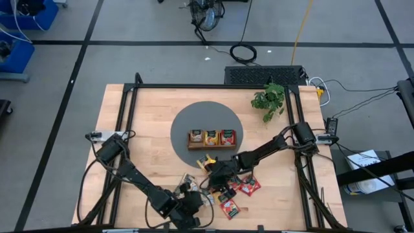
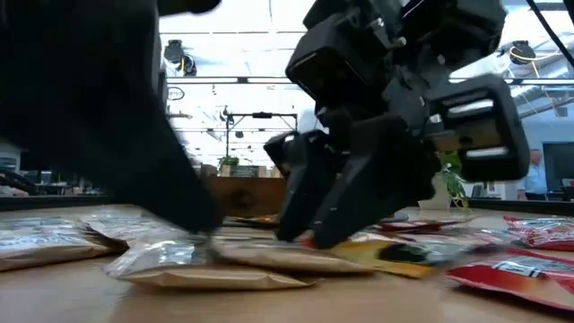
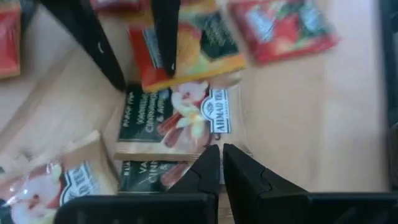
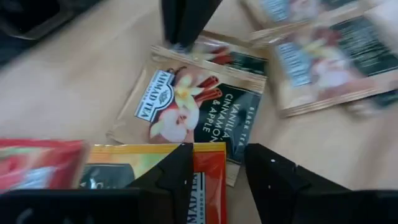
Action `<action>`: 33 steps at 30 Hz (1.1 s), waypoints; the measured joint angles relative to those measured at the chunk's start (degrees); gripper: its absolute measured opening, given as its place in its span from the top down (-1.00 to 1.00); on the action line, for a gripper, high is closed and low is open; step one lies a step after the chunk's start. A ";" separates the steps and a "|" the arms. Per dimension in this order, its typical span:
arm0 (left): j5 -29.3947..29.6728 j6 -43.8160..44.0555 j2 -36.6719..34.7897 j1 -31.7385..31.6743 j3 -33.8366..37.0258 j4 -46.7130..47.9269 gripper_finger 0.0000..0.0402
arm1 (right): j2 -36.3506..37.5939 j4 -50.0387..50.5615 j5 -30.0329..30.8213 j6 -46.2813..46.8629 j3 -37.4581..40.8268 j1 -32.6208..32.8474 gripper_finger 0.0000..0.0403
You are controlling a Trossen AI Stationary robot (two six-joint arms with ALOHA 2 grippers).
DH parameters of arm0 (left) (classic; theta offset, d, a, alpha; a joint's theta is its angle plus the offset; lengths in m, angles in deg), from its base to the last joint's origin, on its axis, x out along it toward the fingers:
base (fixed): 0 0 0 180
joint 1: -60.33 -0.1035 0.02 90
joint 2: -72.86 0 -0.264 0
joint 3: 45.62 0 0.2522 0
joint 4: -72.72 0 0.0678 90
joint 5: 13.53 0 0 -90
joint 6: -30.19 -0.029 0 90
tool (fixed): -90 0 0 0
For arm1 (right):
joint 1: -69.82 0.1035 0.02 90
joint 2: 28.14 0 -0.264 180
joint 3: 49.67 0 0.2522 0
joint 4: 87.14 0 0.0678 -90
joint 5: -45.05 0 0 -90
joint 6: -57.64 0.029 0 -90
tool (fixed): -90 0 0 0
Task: Pick & Place Tea
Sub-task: Put the cinnamon tea sachet into the left compartment of the wooden organizer
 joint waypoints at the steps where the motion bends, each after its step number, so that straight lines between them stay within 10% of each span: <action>1: -0.81 0.67 0.55 -0.39 0.00 0.75 0.87 | 0.05 0.01 2.20 -0.79 -0.02 0.46 0.33; 33: 2.69 15.14 1.07 4.07 -0.81 19.32 0.87 | -0.08 -8.05 4.06 -1.16 0.04 0.29 0.35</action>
